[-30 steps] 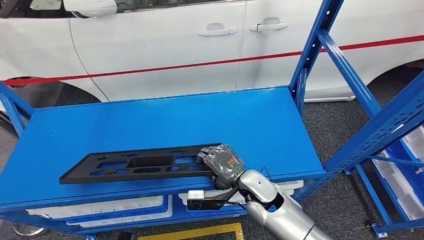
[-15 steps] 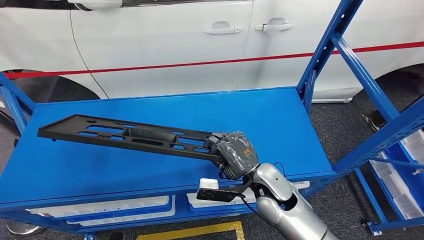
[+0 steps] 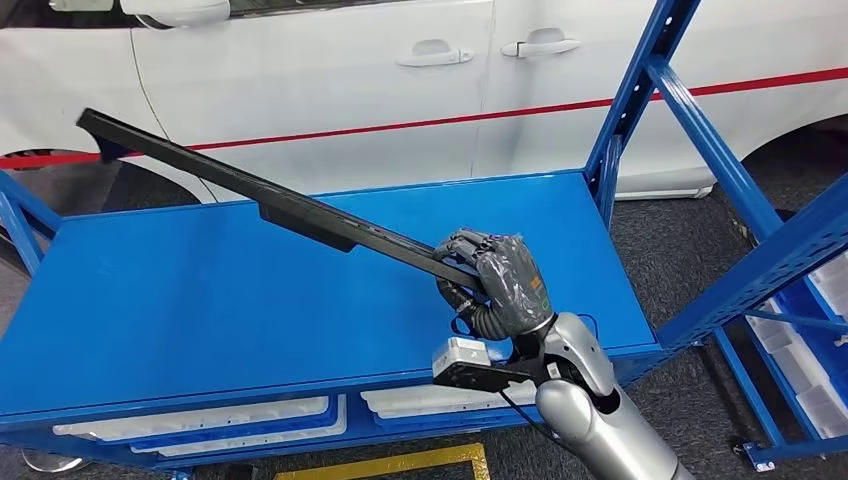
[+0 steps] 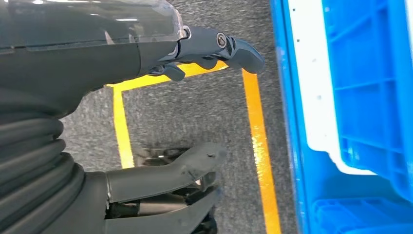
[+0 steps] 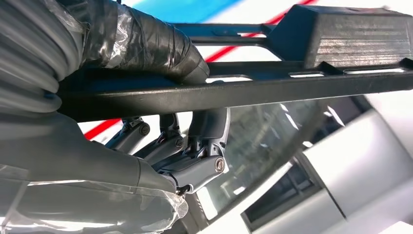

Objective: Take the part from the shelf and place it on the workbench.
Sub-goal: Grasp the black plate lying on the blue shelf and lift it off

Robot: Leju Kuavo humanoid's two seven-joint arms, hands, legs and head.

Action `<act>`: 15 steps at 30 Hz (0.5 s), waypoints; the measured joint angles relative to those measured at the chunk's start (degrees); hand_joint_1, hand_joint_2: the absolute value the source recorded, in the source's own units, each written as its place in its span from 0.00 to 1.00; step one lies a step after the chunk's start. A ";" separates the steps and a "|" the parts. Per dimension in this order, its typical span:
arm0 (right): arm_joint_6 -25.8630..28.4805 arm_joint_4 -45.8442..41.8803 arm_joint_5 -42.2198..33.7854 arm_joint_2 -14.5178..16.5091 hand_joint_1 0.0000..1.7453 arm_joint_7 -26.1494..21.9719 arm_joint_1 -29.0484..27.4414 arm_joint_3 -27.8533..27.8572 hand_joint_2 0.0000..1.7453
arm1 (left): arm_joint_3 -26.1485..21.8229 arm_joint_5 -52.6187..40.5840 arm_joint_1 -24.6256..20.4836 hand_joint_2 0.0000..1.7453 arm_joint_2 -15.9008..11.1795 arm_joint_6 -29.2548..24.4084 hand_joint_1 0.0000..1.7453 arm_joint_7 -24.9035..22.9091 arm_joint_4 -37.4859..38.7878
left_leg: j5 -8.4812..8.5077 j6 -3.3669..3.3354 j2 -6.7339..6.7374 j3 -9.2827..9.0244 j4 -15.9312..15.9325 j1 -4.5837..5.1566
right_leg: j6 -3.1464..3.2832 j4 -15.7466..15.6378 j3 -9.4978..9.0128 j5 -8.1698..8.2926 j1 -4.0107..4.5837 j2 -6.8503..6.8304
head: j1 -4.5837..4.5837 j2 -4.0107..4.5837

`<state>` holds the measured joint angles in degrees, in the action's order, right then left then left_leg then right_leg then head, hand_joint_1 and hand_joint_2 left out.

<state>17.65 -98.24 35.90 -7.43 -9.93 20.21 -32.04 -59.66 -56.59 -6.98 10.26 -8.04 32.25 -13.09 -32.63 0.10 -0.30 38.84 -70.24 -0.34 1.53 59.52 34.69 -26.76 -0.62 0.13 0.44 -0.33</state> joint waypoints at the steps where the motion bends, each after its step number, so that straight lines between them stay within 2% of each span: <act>1: 0.40 -0.58 -1.05 0.01 1.00 -0.56 -0.53 0.26 1.00 | 0.00 0.07 0.02 1.00 0.09 -0.08 0.00 0.39 0.00 | -0.85 0.17 0.00 1.63 -3.07 -0.13 | 0.08 0.01 -0.08 -0.08 0.02 -0.02 | -0.01 0.00; 2: 0.67 -1.07 -2.01 0.01 1.00 -1.02 -1.06 0.55 1.00 | 0.00 0.10 0.04 1.00 0.14 0.09 0.00 0.75 0.00 | -0.74 0.26 0.01 2.56 -4.55 -0.22 | 0.11 0.03 -0.18 -0.16 0.03 -0.03 | 0.00 0.00; 3: 0.83 -1.49 -2.80 0.02 1.00 -1.39 -1.55 0.86 1.00 | 0.00 0.14 0.05 1.00 0.16 0.41 0.00 1.01 0.00 | 0.48 0.26 0.01 2.45 -3.84 -0.29 | 0.09 0.04 -0.32 -0.26 0.02 0.00 | 0.00 0.00; 5: 1.08 -2.30 -3.88 0.02 1.00 -1.87 -2.30 1.49 1.00 | 0.00 0.21 0.05 1.00 0.16 1.42 0.00 1.24 0.00 | 4.59 0.00 0.01 -0.34 2.76 -0.35 | -0.12 0.04 -0.74 -0.54 -0.01 0.07 | 0.00 0.00; 6: 1.27 -2.67 -4.23 0.02 1.00 -2.02 -2.52 1.79 1.00 | 0.00 0.22 0.03 1.00 0.15 1.95 0.00 1.25 0.00 | 6.11 -0.19 0.00 -2.04 6.43 -0.25 | -0.30 0.12 -0.86 -0.69 0.08 0.12 | 0.00 0.00; 7: 1.50 -3.03 -4.51 0.02 1.00 -2.13 -2.68 2.09 1.00 | 0.01 0.26 0.00 1.00 0.15 2.40 0.00 1.22 0.00 | 6.91 -0.43 -0.02 -3.24 9.07 -0.13 | -0.54 0.16 -0.86 -0.76 0.15 0.17 | 0.00 0.00; 8: 1.70 -3.35 -4.76 0.02 1.00 -2.23 -2.84 2.39 1.00 | 0.01 0.32 0.00 1.00 0.15 2.77 0.00 1.22 0.00 | 7.02 -0.65 -0.05 -3.82 10.43 0.02 | -0.78 0.16 -0.80 -0.77 0.20 0.18 | 0.00 0.00; 10: 1.98 -3.89 -5.31 0.02 1.00 -2.46 -3.31 2.97 1.00 | 0.01 0.49 0.14 1.00 0.14 3.06 0.00 1.26 0.00 | 6.95 -1.21 -0.13 -4.00 11.01 0.11 | -1.33 -0.01 -0.74 -0.68 0.23 0.17 | -0.01 0.00; 12: 2.12 -4.35 -5.92 0.02 1.00 -2.71 -3.84 3.58 1.00 | -0.01 0.56 0.33 1.00 0.13 3.05 0.00 1.30 0.00 | 7.28 -1.90 -0.11 -4.23 11.63 -0.08 | -1.79 0.79 -0.47 -1.50 0.14 0.13 | -0.03 0.00; 13: 2.24 -4.56 -6.29 0.02 1.00 -2.89 -4.07 3.89 1.00 | -0.01 0.55 0.35 1.00 0.13 2.99 0.00 1.32 0.00 | 7.43 -2.26 -0.07 -4.34 11.91 -0.17 | -1.96 2.66 0.36 -2.76 0.12 0.13 | -0.03 0.00; 15: 2.76 -4.88 -7.10 0.02 1.00 -3.42 -4.68 4.50 1.00 | 0.00 0.48 0.32 1.00 0.13 2.81 0.00 1.34 0.00 | 7.47 -2.66 -0.03 -4.38 12.02 -0.06 | -2.15 9.18 3.45 -6.19 0.02 0.15 | -0.04 0.00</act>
<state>20.41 -103.12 28.81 -7.41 -13.35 15.53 -27.54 -59.67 -56.11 -6.67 10.38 -5.23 33.59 -13.09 -25.15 -2.56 -0.33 34.46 -58.21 -0.40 -0.63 68.69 38.14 -32.95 -0.60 0.28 0.40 -0.33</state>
